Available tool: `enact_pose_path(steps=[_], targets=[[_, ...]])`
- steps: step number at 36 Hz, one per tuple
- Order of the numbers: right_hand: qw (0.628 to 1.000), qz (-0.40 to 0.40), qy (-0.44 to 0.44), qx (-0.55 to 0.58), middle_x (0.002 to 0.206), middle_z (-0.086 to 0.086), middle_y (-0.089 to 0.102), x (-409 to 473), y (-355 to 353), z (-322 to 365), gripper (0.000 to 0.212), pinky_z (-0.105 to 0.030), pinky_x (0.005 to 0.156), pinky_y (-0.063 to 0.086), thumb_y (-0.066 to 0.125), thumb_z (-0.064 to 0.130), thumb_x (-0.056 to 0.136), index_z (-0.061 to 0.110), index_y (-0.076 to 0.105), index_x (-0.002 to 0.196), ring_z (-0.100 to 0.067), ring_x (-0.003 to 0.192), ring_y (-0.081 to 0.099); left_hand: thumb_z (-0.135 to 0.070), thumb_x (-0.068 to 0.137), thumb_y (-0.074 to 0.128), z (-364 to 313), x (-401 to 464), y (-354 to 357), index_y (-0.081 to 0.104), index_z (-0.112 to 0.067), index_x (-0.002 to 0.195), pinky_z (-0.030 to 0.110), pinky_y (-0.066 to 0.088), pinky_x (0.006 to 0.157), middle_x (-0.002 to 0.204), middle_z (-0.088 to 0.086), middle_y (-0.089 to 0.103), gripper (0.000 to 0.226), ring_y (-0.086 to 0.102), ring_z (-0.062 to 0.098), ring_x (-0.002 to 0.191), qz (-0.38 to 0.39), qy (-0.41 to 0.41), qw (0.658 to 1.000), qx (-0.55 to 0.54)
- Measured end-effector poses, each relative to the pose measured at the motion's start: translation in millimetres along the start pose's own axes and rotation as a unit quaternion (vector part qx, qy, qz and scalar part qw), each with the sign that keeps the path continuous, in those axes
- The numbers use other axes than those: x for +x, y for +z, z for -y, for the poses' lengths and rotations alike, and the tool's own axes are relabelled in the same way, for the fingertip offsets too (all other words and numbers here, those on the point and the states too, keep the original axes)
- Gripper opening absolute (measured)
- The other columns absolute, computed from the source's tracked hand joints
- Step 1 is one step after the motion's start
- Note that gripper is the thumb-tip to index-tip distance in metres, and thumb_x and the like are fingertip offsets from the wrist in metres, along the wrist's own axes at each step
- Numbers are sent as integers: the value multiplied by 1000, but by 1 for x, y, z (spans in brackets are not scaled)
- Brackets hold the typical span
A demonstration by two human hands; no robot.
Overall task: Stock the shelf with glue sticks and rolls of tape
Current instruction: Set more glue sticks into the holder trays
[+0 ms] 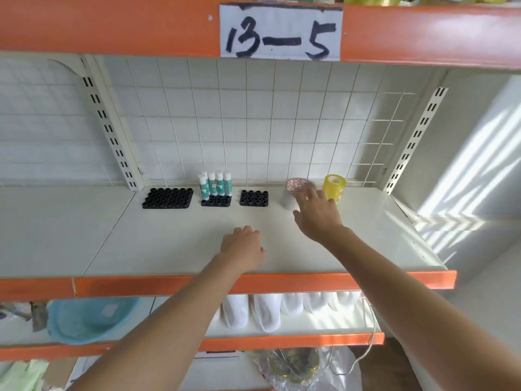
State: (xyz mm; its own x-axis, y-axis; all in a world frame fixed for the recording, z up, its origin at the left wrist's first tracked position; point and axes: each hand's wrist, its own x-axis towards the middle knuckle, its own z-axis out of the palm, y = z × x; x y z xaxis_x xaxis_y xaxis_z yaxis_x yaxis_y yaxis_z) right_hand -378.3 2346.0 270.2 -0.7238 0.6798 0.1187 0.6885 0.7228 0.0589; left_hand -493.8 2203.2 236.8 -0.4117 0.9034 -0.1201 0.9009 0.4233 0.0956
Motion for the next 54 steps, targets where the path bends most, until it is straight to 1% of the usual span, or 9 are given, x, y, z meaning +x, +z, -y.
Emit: enact_pose_path(steps=[3, 8, 12, 18, 24, 28, 37, 47, 54], targets=[[1000, -7, 7, 23, 151, -7, 29, -20, -15, 9, 52, -45, 96, 41, 41, 32, 99, 20, 28, 148, -27, 138, 28, -25, 93, 43, 9, -15, -19, 61, -6, 97, 34, 42, 73, 108, 11, 62, 27, 58, 31, 100, 7, -3, 1000, -24], [995, -63, 11, 70, 150, 0, 36, -61, -53, 32, 47, -43, 96, 43, 43, 33, 99, 26, 36, 144, -22, 139, 31, -29, 95, 43, 25, -51, -67, 61, -14, 105, 32, 44, 79, 112, 3, 58, 25, 56, 25, 102, -75, 16, 996, -54], [990, -117, 7, 81, 138, 3, 48, -92, -91, 55, 43, -40, 90, 44, 46, 34, 98, 27, 42, 140, -22, 127, 44, -35, 94, 45, 32, -87, -108, 60, -20, 108, 30, 36, 71, 110, -2, 57, 25, 53, 21, 100, -162, 50, 982, -79], [974, -214, 3, 79, 129, 3, 55, -135, -149, 88, 43, -40, 87, 47, 51, 40, 96, 26, 48, 137, -23, 118, 52, -40, 94, 46, 35, -134, -160, 58, -23, 112, 32, 37, 77, 114, -4, 55, 28, 50, 19, 111, -220, 121, 964, -89], [948, -313, -3, 63, 124, 1, 60, -169, -200, 105, 43, -41, 80, 50, 57, 40, 92, 23, 54, 132, -27, 110, 59, -39, 95, 46, 33, -178, -210, 57, -25, 114, 28, 35, 75, 117, -10, 54, 26, 52, 14, 102, -316, 181, 922, -132], [938, -342, -4, 50, 123, -1, 60, -176, -229, 108, 42, -44, 81, 51, 56, 39, 93, 23, 53, 131, -30, 109, 59, -34, 95, 46, 32, -192, -236, 55, -24, 117, 29, 36, 74, 120, -8, 52, 26, 48, 14, 111, -376, 210, 893, -130], [920, -390, -14, 45, 122, 0, 60, -155, -265, 94, 41, -42, 82, 52, 54, 39, 93, 24, 54, 131, -28, 110, 56, -30, 94, 49, 23, -186, -283, 58, -21, 109, 30, 38, 70, 107, -5, 54, 20, 51, 16, 102, -457, 231, 853, -103], [911, -408, -35, 55, 123, -4, 61, -101, -295, 51, 38, -40, 80, 49, 55, 36, 95, 21, 56, 130, -30, 112, 55, -27, 95, 46, 1, -130, -331, 58, -20, 110, 30, 35, 72, 109, -2, 54, 21, 48, 19, 105, -449, 173, 876, -37], [952, -300, -39, 50, 112, -5, 66, -31, -321, 29, 37, -42, 91, 45, 46, 40, 97, 20, 57, 126, -30, 113, 52, -25, 89, 49, -8, -75, -354, 64, -17, 97, 30, 42, 68, 102, 4, 63, 18, 56, 27, 93, -333, 85, 939, 27]])
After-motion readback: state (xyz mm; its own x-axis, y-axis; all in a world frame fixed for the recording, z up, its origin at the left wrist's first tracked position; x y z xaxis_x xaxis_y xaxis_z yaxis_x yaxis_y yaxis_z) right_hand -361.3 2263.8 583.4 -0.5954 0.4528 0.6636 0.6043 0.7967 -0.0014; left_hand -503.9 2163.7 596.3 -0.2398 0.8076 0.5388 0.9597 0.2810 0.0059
